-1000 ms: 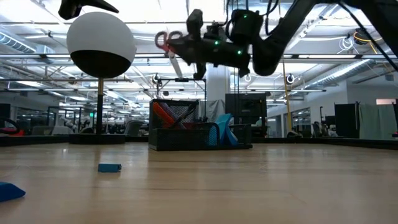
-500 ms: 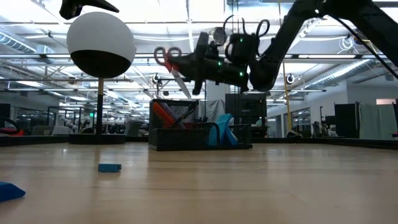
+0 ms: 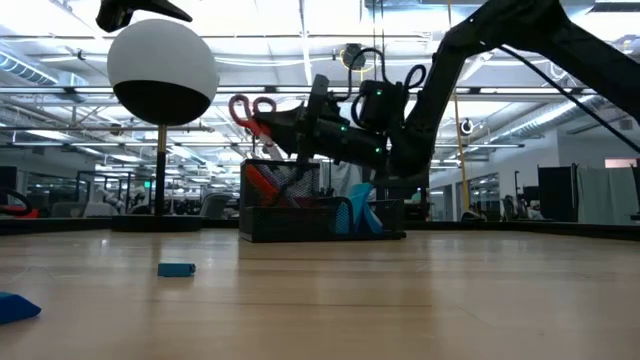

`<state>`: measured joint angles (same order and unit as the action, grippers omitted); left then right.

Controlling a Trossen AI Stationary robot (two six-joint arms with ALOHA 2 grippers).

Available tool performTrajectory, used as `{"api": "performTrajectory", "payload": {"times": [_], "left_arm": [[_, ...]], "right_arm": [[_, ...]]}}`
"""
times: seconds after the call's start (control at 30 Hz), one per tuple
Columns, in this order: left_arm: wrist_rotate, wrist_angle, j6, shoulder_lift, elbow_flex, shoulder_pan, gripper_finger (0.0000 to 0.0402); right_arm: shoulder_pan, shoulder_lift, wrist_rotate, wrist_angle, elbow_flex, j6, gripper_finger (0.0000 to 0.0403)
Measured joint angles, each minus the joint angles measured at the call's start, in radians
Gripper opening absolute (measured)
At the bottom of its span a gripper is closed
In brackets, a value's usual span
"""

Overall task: Pick and place office supplies into organizer
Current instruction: Put the orange scissors into the desk organizer

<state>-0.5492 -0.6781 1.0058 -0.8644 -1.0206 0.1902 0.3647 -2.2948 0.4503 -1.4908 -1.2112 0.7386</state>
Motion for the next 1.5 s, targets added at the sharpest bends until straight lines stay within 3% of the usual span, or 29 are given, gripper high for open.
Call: {"api": "performTrajectory", "payload": {"times": [0.2,0.5,1.03,1.13,1.4,1.5], "left_arm": [[0.01,-0.002,0.0,-0.026,0.0,0.0,0.0157],[0.05,-0.001,0.002,-0.055,0.0,0.0,0.0157],[0.034,-0.046,-0.003,-0.084,0.018,-0.056,0.0157],[0.055,0.054,-0.031,-0.088,0.095,-0.082,0.0157],[0.131,0.636,-0.107,-0.077,0.392,-0.113,0.0157],[0.129,0.734,-0.101,-0.077,0.455,-0.113,0.0157]], "right_arm": [[-0.012,-0.028,0.042,0.004,-0.026,0.004,0.0029],[-0.015,-0.025,0.232,0.046,-0.026,0.042,0.0029],[-0.02,-0.027,0.266,0.015,-0.024,0.088,0.0029],[-0.02,-0.027,0.265,0.001,-0.023,0.103,0.0029],[-0.02,-0.027,0.262,-0.028,-0.023,0.169,0.0029],[-0.02,-0.027,0.262,-0.066,-0.023,0.194,0.0029]]}}
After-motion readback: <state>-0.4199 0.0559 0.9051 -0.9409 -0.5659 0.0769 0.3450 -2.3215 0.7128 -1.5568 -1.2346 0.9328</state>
